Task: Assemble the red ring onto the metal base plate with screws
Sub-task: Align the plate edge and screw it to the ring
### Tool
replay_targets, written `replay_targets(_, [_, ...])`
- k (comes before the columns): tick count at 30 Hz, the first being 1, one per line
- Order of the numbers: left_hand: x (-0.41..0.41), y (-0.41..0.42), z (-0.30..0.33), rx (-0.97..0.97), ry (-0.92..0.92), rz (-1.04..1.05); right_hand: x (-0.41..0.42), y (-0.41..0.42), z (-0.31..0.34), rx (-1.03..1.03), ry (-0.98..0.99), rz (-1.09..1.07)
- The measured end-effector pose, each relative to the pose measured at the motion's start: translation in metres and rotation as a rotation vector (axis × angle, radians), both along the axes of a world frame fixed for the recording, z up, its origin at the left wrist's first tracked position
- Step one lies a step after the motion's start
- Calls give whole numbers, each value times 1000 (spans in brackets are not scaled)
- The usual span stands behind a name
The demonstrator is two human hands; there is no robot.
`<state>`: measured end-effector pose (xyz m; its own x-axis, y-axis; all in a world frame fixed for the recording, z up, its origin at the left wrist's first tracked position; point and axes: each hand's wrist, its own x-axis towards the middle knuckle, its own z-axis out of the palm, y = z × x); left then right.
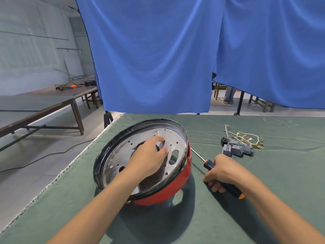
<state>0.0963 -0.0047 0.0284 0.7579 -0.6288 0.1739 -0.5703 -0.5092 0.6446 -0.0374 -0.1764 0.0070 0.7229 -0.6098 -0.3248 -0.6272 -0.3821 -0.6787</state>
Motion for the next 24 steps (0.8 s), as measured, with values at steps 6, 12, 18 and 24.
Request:
replay_targets(6, [-9,-3,-1,94,33,-23,-11,-7,0,179,-104,-60])
replay_targets(12, [-20,-14,-3,281,96,-112,-18,-20,15,432,-510,-262])
replay_targets(18, [-28,-19,7,270,-95,-44,-8,8,41,537,-708,-157])
replay_targets(24, [-36,-18,23,-203,-126,-36,14,36,50,530,-826,-34])
